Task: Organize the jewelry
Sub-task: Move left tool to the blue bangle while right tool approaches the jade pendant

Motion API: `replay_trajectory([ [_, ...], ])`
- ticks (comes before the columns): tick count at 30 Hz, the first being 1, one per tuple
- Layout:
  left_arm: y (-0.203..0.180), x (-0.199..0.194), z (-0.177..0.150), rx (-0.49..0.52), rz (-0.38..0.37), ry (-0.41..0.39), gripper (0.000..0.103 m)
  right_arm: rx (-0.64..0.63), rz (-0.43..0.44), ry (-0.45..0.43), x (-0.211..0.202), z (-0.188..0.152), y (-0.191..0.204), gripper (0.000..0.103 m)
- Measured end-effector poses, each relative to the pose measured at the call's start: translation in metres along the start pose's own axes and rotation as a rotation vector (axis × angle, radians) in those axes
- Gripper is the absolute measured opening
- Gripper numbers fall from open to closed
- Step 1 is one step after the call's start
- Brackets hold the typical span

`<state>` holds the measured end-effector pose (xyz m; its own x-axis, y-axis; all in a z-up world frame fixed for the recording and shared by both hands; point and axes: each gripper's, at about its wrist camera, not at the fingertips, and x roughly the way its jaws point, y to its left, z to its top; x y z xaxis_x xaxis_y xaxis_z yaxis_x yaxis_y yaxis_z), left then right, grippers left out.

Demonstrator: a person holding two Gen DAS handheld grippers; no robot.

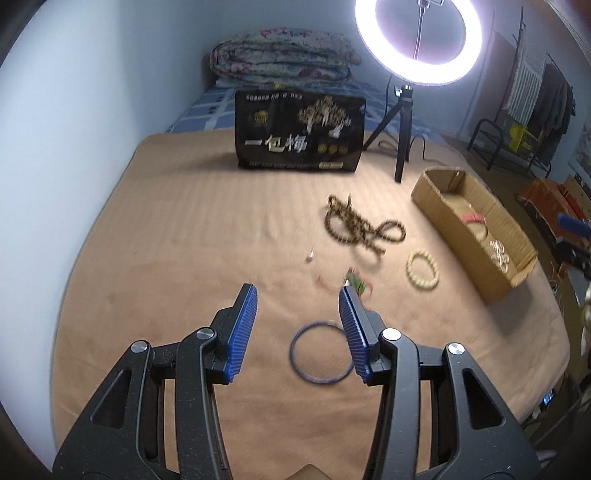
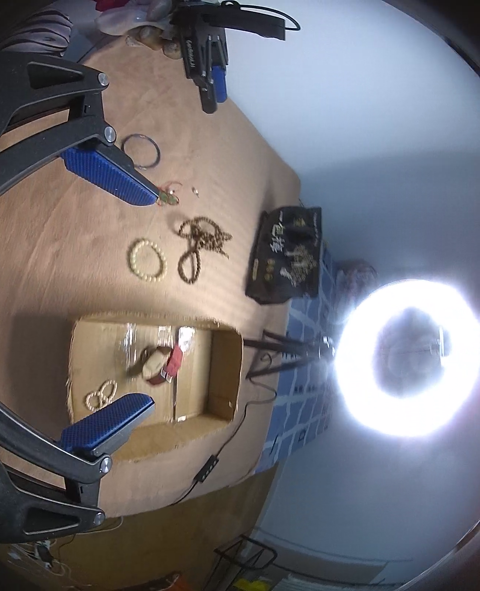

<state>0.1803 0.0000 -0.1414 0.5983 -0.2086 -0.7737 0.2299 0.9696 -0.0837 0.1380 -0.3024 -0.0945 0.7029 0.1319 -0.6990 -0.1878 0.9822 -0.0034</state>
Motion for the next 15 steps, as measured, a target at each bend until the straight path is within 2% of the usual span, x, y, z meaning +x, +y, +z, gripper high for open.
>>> replay_trajectory([
  [9,0.007,0.015,-0.034,-0.009,-0.044,0.063,0.047,-0.024,0.095,0.054,0.034,0.006,0.033,0.102],
  [15,0.007,0.034,-0.049,-0.022,-0.075,0.103,0.047,-0.007,0.164,0.105,0.066,0.007,0.052,0.088],
])
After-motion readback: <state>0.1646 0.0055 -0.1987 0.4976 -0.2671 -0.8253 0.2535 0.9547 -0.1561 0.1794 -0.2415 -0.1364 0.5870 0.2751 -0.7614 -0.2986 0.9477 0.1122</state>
